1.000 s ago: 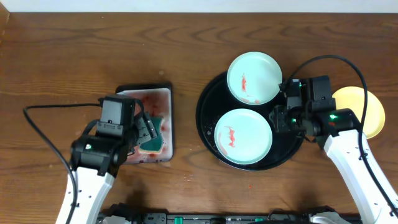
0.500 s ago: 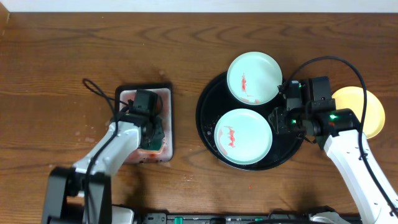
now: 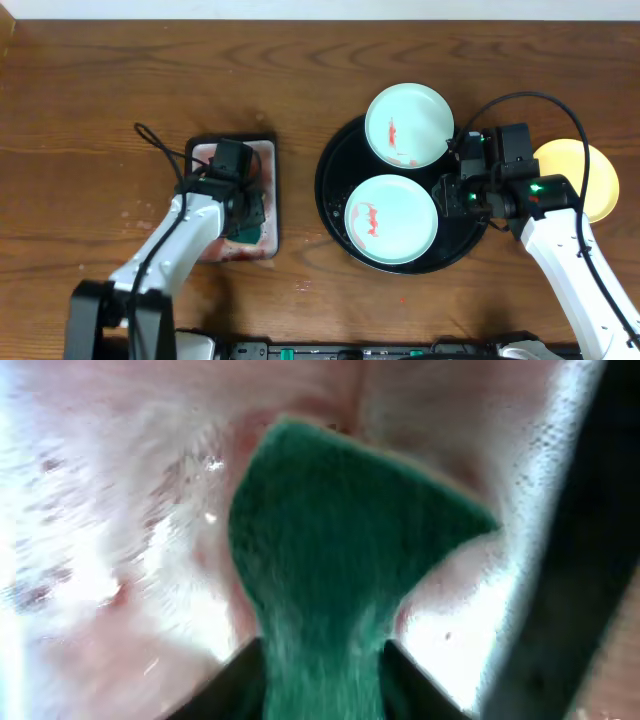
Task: Clean dirty plates on tray and stack at the side
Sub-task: 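Pick up the green sponge with the left gripper, then scrub the mint plate with the sponge while right gripper holds it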
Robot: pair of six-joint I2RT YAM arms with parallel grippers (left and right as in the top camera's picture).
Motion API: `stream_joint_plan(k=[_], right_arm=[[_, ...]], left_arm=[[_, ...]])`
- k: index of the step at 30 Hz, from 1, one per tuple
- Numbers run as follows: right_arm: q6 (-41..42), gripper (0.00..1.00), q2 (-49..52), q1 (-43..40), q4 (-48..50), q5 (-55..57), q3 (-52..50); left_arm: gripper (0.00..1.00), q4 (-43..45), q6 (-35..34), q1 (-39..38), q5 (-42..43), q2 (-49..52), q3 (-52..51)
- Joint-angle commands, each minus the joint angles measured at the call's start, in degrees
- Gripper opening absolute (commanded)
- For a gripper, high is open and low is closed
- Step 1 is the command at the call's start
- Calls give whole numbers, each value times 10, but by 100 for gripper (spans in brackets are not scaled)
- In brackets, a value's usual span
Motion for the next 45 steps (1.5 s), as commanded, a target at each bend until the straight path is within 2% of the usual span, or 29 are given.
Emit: stream_joint_plan(k=[1,4,8,9,10,12,16,18,22,26,29,36,38,41,45], right_arm=[[15,33,-1,1,-3,-3,4],[23,34,-1,1,-8,-2,4],[66,37,0,0,-21,16,3],[70,38,0,0,-22,22,3],[70,38,0,0,-23,26,3],[70,39,2,0,-24,28,3],[71,41,10,0,-22,34,0],[92,45,22,0,-21,63,-3],[100,45,52,-5,-16,66,-5],[78,40,99,-7,-5,48,-5],[28,38,143,-7,10,-13,-5],[23,29,249,-7,36,17,-5],[25,21,271,-7,47,16,-5],[24,1,295,-7,52,9,-5],[24,1,301,-2,52,8,-5]], left_arm=[[41,-21,9,2,2,-26,5],[44,-7,9,2,2,-14,-16],[42,53,9,2,2,25,-52],[35,64,9,2,2,36,-57],[21,69,9,2,2,47,-58],[8,70,9,2,2,60,-58],[7,50,10,2,2,54,-41],[7,13,10,2,2,38,-11],[7,-55,12,1,2,-1,52],[7,-123,12,-22,18,-44,122],[7,-120,9,-61,71,-77,140],[7,-52,-74,-174,100,-69,140],[7,-30,-87,-201,100,-52,140],[7,15,-122,-239,100,-12,140],[8,90,-174,-282,118,50,140]])
